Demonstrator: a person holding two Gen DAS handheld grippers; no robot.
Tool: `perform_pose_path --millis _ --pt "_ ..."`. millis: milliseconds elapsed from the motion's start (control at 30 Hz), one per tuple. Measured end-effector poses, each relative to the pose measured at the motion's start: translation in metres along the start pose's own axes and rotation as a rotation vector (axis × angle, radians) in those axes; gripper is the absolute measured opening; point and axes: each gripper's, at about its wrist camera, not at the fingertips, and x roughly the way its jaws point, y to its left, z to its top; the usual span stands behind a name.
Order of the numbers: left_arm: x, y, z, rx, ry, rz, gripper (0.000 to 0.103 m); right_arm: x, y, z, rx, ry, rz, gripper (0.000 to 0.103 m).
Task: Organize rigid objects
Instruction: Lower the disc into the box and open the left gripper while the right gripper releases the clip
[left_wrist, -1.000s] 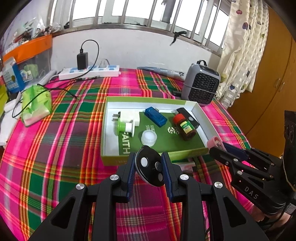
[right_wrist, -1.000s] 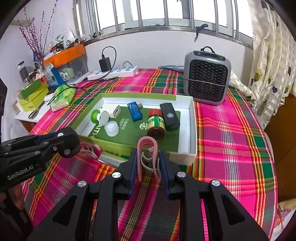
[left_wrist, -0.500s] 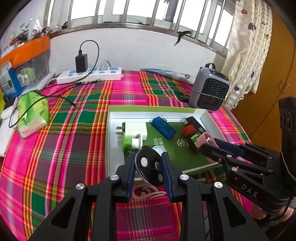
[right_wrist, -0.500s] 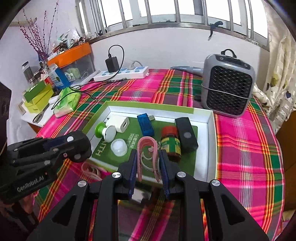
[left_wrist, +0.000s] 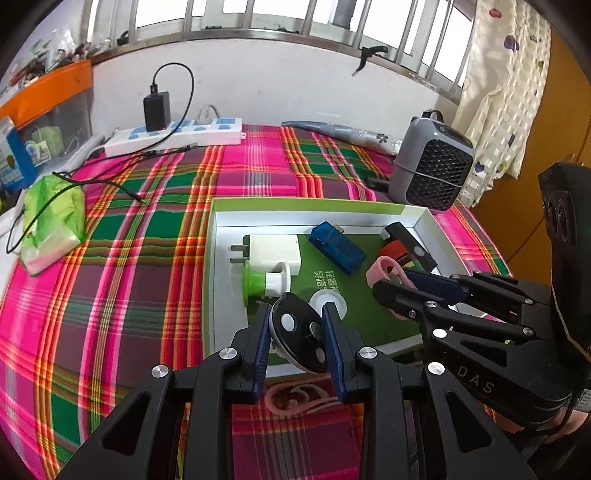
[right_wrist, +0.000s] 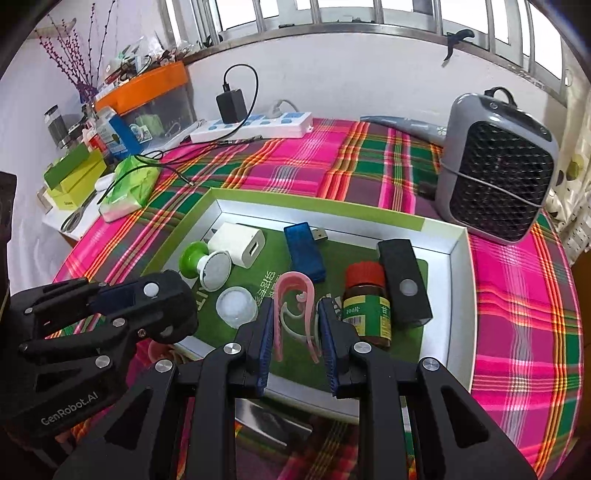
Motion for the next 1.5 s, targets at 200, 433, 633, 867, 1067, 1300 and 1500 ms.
perform_pose_path --millis 200,433,633,867,1067,1300,1500 --pt "0.009 0.001 0.001 0.003 0.017 0.004 0.027 0.009 0.000 0.002 -0.013 0.015 -0.007 0.025" --pt "0.015 0.003 0.002 -0.003 0.027 0.007 0.027 0.019 -0.001 0.001 -0.028 0.033 -0.020 0.025" --pt "0.019 0.004 0.002 -0.004 0.032 0.003 0.027 0.024 -0.002 0.000 -0.035 0.042 -0.025 0.025" --pt "0.019 0.004 0.001 -0.005 0.032 0.001 0.027 0.027 -0.002 -0.001 -0.033 0.052 -0.020 0.025" --pt "0.019 0.003 0.001 -0.004 0.032 -0.002 0.027 0.027 -0.003 -0.001 -0.031 0.052 -0.019 0.025" --pt "0.019 0.003 0.001 0.004 0.033 0.011 0.032 0.027 -0.003 -0.001 -0.030 0.052 -0.025 0.025" --pt "0.017 0.002 0.000 0.008 0.033 0.015 0.034 0.026 -0.003 -0.002 -0.023 0.052 -0.026 0.025"
